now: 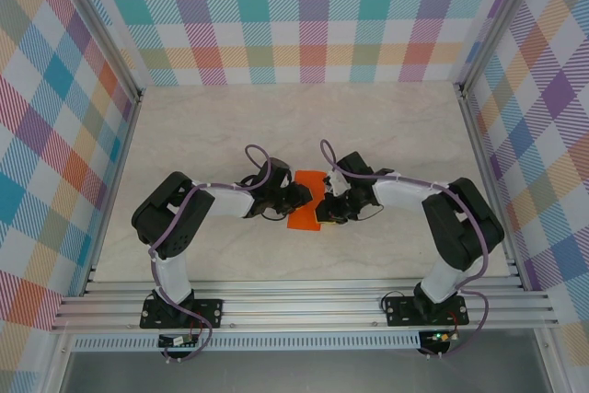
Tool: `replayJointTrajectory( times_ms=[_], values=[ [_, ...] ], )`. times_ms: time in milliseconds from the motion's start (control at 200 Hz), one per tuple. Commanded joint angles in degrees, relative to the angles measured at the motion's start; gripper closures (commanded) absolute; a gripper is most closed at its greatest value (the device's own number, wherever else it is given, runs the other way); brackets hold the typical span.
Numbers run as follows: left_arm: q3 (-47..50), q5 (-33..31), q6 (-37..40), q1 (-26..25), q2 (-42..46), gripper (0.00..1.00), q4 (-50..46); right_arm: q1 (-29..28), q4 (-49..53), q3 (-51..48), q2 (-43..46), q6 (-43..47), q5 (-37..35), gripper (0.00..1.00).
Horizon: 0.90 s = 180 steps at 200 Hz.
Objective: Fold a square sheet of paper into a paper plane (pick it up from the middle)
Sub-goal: Fold the triangle a second time at the center of the table.
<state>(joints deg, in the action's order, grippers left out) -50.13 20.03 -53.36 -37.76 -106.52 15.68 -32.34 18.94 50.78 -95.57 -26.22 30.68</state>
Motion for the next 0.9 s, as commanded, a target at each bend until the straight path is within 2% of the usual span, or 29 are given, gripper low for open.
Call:
replayJointTrajectory(
  times_ms=[0, 160, 410, 895],
  values=[
    [1.46, -0.7, 0.15, -0.56, -1.04, 0.74, -1.8, -0.69, -2.1, -0.87, 1.41, -2.37, 3.64, 0.83],
    [1.36, -0.67, 0.05, -0.54, -1.23, 0.74, -1.54, -2.03, -4.33, 0.23, -2.05, -4.08, 3.46, 0.84],
    [1.52, -0.56, 0.18, -0.56, -1.21, 0.74, -1.51, -2.03, -2.25, -1.13, -7.08, -3.75, -2.44, 0.85],
    [1.52, -1.05, 0.64, -0.56, -1.06, 0.75, -2.07, -0.73, -1.12, -7.85, -0.96, -6.81, -2.86, 0.83]
  ],
)
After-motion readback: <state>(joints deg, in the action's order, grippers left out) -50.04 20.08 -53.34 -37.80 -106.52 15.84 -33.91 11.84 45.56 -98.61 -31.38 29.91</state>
